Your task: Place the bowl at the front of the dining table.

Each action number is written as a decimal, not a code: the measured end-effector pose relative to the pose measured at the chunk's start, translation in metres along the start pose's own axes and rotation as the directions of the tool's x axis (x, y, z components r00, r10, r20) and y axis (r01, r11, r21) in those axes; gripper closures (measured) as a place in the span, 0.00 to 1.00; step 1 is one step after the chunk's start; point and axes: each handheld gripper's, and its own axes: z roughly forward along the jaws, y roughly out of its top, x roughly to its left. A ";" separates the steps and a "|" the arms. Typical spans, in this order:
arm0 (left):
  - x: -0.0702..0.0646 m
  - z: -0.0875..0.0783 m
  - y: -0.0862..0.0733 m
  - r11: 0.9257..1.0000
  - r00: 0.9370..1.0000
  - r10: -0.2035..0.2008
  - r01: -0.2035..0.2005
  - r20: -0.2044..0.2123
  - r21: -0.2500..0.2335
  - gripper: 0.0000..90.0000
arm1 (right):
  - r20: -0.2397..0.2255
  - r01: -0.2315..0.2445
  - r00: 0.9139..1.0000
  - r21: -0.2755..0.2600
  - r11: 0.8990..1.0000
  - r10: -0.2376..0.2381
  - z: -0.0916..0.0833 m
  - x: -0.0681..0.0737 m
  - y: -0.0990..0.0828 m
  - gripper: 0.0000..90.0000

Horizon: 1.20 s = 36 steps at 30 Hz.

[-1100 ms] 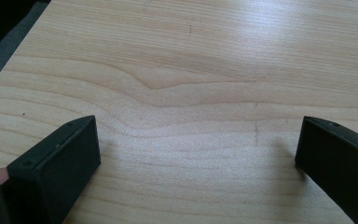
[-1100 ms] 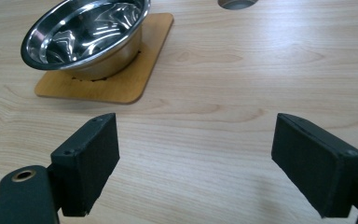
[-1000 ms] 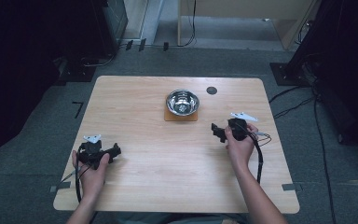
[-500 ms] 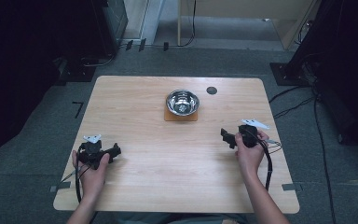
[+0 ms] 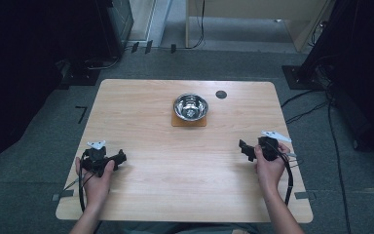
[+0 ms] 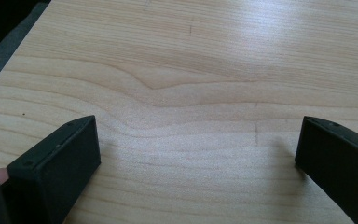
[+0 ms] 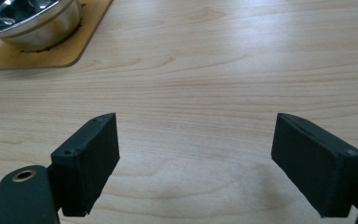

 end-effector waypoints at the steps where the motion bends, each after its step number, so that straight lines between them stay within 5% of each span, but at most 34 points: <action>1: 0.000 0.000 0.000 1.000 1.000 0.000 0.000 0.000 0.000 0.00 | 0.000 0.000 1.000 0.000 1.000 0.000 0.000 0.000 0.000 0.17; 25: 0.000 0.000 0.000 1.000 1.000 0.000 0.000 0.000 0.000 0.00 | 0.059 -0.081 0.995 -0.012 0.997 0.081 -0.028 -0.043 -0.022 0.17; 36: 0.000 0.000 0.000 1.000 1.000 0.000 0.000 0.000 0.000 0.00 | 0.102 -0.078 0.992 0.014 0.997 0.076 -0.040 -0.059 -0.036 0.17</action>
